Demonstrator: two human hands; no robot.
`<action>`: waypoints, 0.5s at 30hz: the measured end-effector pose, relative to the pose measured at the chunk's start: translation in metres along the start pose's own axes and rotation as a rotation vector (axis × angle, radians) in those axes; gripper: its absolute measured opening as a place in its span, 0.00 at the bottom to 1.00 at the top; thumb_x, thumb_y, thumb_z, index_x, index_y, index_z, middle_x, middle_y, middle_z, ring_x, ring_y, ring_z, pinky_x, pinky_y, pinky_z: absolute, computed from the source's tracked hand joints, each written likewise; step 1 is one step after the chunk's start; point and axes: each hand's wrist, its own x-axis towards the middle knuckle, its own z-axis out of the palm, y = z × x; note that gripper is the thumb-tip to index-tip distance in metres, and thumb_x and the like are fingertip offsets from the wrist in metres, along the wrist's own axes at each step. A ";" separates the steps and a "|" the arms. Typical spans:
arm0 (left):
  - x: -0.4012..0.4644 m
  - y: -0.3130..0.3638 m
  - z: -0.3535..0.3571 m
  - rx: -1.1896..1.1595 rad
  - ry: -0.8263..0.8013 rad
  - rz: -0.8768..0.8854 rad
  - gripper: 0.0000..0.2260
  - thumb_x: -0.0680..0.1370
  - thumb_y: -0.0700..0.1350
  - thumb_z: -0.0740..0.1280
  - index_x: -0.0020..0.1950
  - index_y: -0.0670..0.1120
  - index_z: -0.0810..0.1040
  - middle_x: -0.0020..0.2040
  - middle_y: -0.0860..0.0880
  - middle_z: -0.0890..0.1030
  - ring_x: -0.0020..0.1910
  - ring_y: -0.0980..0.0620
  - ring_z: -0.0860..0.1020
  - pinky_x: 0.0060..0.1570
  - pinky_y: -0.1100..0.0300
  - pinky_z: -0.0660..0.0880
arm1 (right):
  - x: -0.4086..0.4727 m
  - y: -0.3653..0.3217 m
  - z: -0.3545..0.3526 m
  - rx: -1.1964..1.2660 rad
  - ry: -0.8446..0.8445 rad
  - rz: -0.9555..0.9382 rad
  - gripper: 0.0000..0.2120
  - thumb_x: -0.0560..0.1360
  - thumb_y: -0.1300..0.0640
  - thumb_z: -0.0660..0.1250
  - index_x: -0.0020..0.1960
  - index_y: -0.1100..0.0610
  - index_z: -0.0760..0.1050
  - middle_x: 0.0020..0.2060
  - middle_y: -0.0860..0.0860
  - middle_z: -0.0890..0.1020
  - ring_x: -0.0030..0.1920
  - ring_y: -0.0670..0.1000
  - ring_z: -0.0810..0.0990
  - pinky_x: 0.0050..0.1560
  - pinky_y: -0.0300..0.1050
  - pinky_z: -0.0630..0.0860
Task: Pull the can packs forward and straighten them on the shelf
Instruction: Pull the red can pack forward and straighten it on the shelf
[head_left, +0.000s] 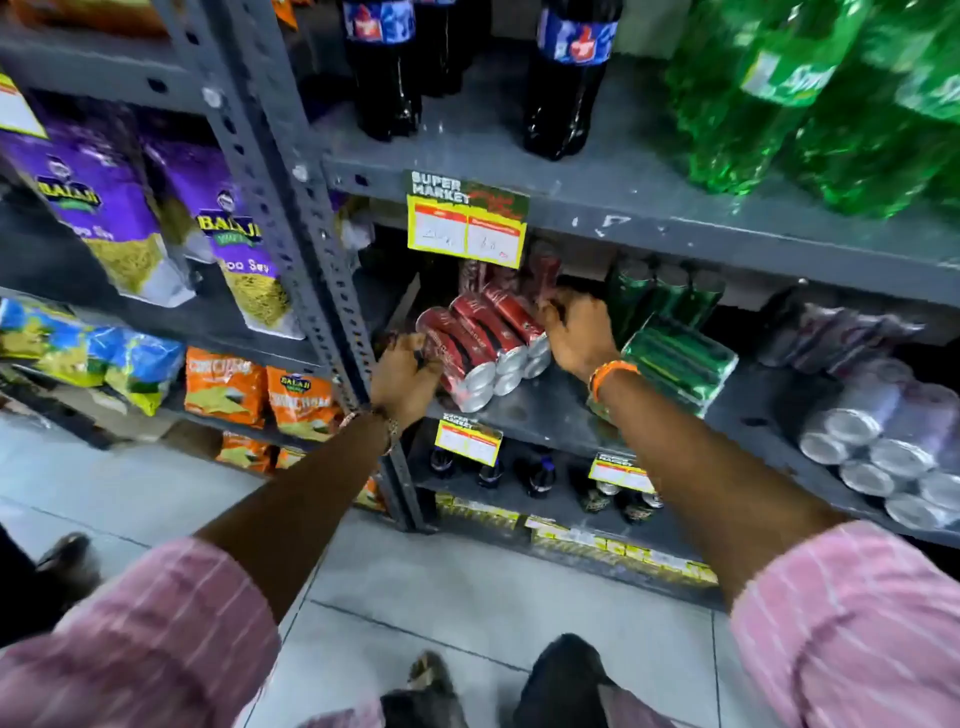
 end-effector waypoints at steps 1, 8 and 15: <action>0.006 0.001 0.003 -0.050 -0.006 -0.024 0.21 0.77 0.49 0.65 0.67 0.42 0.76 0.65 0.40 0.81 0.61 0.39 0.80 0.62 0.44 0.76 | 0.009 -0.001 0.003 -0.011 -0.016 0.047 0.16 0.78 0.56 0.63 0.56 0.67 0.81 0.54 0.68 0.84 0.56 0.68 0.82 0.55 0.55 0.78; 0.035 0.021 0.026 -0.683 -0.019 -0.504 0.15 0.77 0.44 0.69 0.62 0.40 0.77 0.58 0.41 0.83 0.44 0.46 0.82 0.42 0.61 0.80 | 0.062 -0.010 0.011 -0.015 -0.345 0.185 0.22 0.82 0.51 0.59 0.71 0.62 0.73 0.70 0.64 0.76 0.70 0.64 0.74 0.71 0.54 0.70; 0.050 0.030 0.034 -0.731 0.071 -0.611 0.12 0.74 0.44 0.75 0.46 0.45 0.72 0.46 0.44 0.82 0.47 0.44 0.84 0.53 0.49 0.82 | 0.089 -0.010 0.034 0.214 -0.453 0.256 0.27 0.77 0.49 0.70 0.72 0.59 0.72 0.72 0.59 0.75 0.71 0.59 0.74 0.73 0.52 0.69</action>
